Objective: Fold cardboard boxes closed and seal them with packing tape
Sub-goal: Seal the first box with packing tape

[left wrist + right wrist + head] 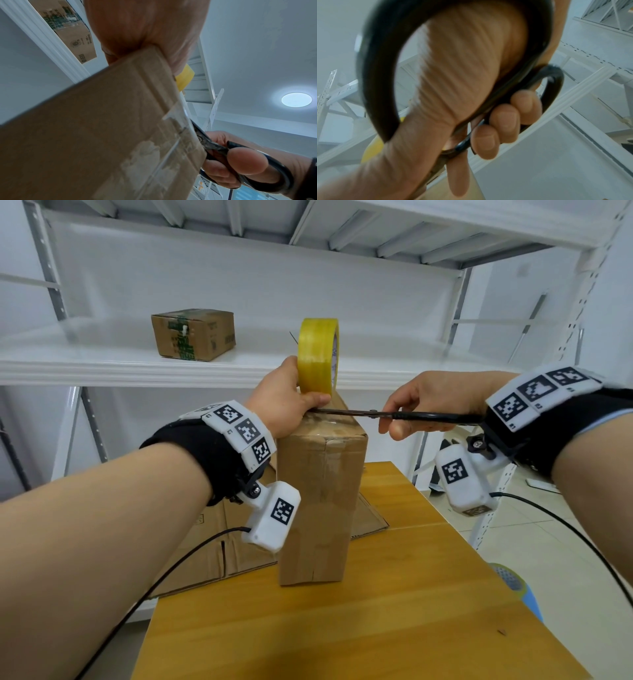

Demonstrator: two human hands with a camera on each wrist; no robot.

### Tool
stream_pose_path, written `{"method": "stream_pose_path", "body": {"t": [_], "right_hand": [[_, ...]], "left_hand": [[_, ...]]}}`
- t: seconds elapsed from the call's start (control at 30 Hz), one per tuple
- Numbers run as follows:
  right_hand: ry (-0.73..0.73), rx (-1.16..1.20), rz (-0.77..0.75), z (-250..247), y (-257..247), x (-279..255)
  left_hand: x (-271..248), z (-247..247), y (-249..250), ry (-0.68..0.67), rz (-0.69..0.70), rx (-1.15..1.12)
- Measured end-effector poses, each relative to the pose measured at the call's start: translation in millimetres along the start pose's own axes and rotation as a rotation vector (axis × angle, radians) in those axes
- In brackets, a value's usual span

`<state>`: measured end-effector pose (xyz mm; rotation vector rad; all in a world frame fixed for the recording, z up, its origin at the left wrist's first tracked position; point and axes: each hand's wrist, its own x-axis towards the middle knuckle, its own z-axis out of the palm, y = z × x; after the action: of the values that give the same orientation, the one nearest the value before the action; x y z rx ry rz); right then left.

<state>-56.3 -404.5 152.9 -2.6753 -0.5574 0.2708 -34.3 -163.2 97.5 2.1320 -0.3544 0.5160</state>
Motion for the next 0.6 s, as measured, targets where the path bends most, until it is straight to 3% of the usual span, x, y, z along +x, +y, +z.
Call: {"method": "stream_pose_path", "body": {"t": [0.13, 0.47, 0.6], "right_hand": [[0.017, -0.107, 0.01, 4.1, 0.1, -1.3], [-0.004, -0.044, 0.006, 2.0, -0.1, -6.5], [0.061, -0.054, 0.034, 7.6, 13.6, -8.7]], "left_hand": [[-0.6, 1.7, 1.2, -0.006, -0.001, 0.005], [3.5, 1.1, -2.2, 0.042, -0.039, -0.048], [6.1, 1.4, -4.1, 0.056, -0.051, -0.06]]}}
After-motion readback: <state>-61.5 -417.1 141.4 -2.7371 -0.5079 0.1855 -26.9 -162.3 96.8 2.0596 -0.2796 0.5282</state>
